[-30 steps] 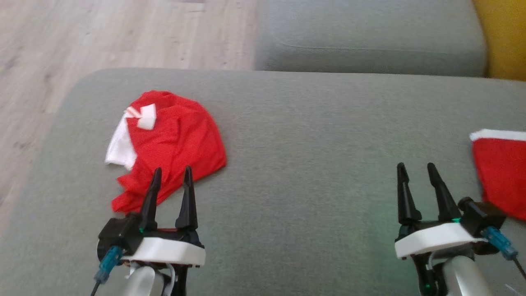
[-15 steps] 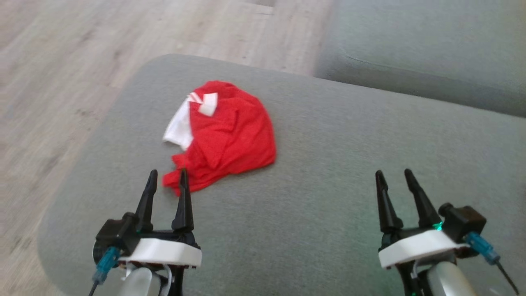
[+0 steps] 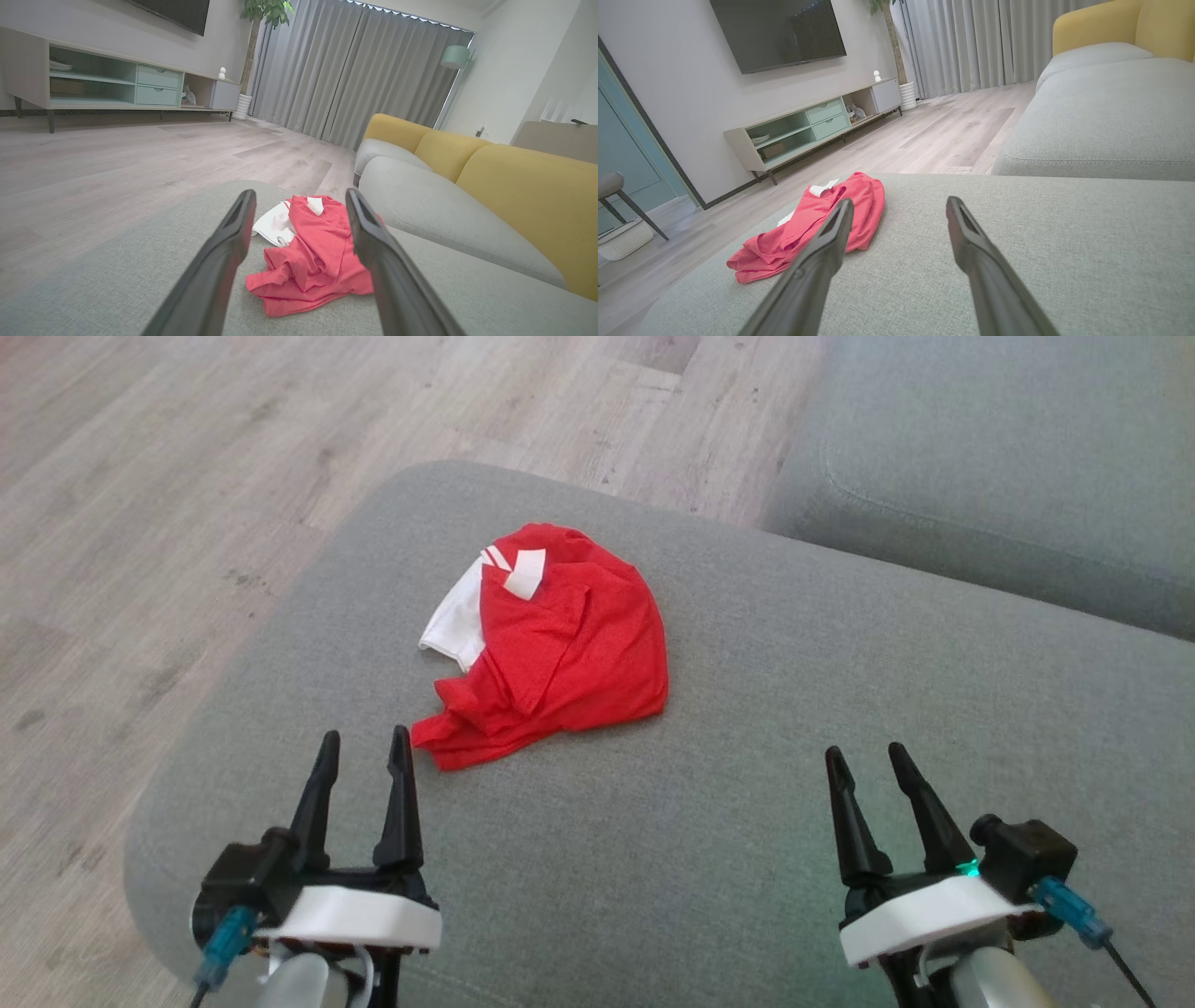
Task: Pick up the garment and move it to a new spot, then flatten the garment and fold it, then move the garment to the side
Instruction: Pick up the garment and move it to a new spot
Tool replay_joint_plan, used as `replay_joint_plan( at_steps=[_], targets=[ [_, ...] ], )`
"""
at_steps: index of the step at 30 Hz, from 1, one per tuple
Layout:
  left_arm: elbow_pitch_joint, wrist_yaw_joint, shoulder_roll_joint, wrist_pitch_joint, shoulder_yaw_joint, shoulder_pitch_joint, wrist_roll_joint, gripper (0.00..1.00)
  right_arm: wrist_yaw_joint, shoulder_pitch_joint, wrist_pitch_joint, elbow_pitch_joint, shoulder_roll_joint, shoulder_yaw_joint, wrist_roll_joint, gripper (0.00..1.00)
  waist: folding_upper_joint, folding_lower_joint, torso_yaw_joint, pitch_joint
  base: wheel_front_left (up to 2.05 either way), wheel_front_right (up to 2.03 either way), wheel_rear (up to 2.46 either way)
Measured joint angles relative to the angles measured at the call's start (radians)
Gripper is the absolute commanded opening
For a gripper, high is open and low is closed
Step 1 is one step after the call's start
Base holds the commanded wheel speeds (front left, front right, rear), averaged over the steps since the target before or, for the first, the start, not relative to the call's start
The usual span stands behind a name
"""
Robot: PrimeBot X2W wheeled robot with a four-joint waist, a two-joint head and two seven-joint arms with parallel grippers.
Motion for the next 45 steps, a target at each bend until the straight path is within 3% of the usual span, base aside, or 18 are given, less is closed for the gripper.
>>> replay_joint_plan(
  at_steps=[5,12,16,26,35,45],
  targets=[
    [-0.011,0.0,0.02,0.02,0.002,-0.01,0.0,1.0,0.0,-0.001,0.0,-0.002,0.0,0.004,-0.001,1.0,0.0,0.0,-0.014,0.025,0.0,0.0,0.0],
    [0.052,-0.069,0.103,0.15,-0.015,-0.234,0.0,1.0,0.0,-0.044,0.003,-0.031,0.0,-0.016,-0.043,1.0,0.0,0.0001,-0.053,0.105,0.0,0.0,0.0],
    [0.16,-0.108,0.119,0.285,-0.072,-0.435,-0.064,1.0,0.0,-0.085,0.02,-0.055,-0.001,-0.026,-0.066,1.0,0.0,0.0003,-0.081,0.165,0.0,0.0,0.0],
    [0.37,-0.117,0.245,0.508,-0.356,-0.726,-0.24,1.0,0.0,-0.151,0.039,-0.097,-0.003,-0.012,-0.097,1.0,0.0,0.0004,-0.182,0.308,0.0,0.0,0.0],
    [0.569,-0.117,0.286,0.566,-0.428,-0.85,-0.326,1.0,0.0,-0.184,0.038,-0.099,-0.004,-0.044,-0.097,1.0,-0.0001,0.0003,-0.259,0.404,0.0,0.0,0.0],
    [0.675,-0.117,0.279,0.546,-0.47,-0.888,-0.414,1.0,0.0,-0.202,0.028,-0.087,-0.004,-0.063,-0.097,1.0,-0.0001,0.0001,-0.287,0.441,0.0,0.0,0.0]
  ],
)
